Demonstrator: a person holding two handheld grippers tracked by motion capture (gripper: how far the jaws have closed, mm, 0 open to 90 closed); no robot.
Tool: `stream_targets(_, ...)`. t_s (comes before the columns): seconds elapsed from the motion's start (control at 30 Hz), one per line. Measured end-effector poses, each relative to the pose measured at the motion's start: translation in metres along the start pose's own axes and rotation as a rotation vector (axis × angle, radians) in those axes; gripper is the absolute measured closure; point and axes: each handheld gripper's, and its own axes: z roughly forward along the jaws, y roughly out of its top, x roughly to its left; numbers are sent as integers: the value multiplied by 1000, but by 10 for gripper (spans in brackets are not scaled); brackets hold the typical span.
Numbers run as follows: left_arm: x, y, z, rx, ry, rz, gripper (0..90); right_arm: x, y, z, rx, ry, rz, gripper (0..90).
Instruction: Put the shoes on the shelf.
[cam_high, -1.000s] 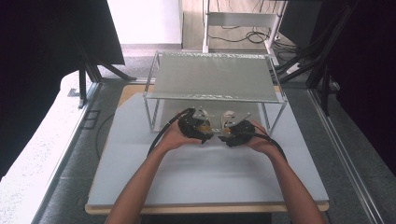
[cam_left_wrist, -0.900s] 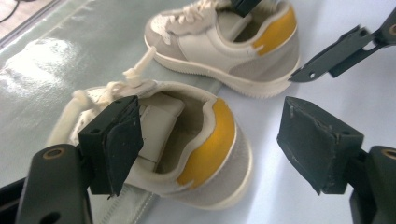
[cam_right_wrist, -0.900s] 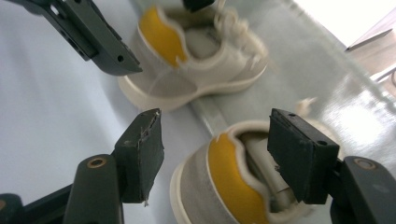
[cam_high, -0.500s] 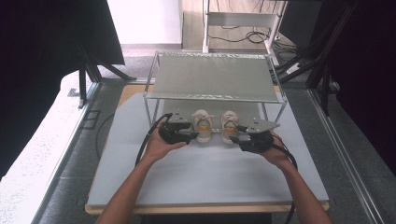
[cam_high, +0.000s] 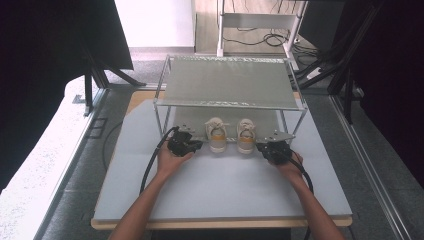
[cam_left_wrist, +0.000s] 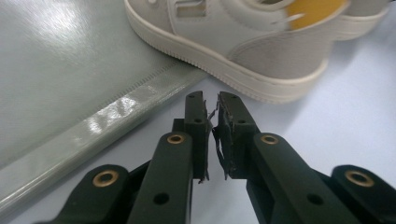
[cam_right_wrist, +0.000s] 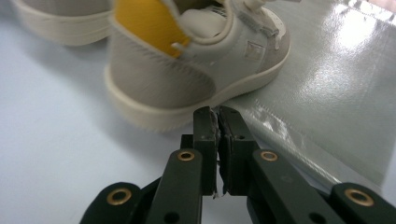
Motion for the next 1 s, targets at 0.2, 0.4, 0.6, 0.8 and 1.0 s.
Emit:
stream_targets(0.2, 2, 5, 13, 15, 20, -15, 810, -5, 1, 12, -7, -20, 67, 854)
stream_targets(0.4, 3, 10, 23, 5, 25, -37, 803, -9, -1, 19, -6, -32, 71, 847)
stream_targets(0.6, 4, 15, 28, 16, 23, -35, 817, -12, -1, 24, -11, -33, 78, 843)
stream_targets(0.8, 3, 17, 28, 22, 17, -38, 814, -11, 3, 26, -8, -49, 70, 848)
stream_targets(1.0, 4, 19, 25, 24, 14, -20, 811, -9, 7, 27, 4, -51, 53, 848)
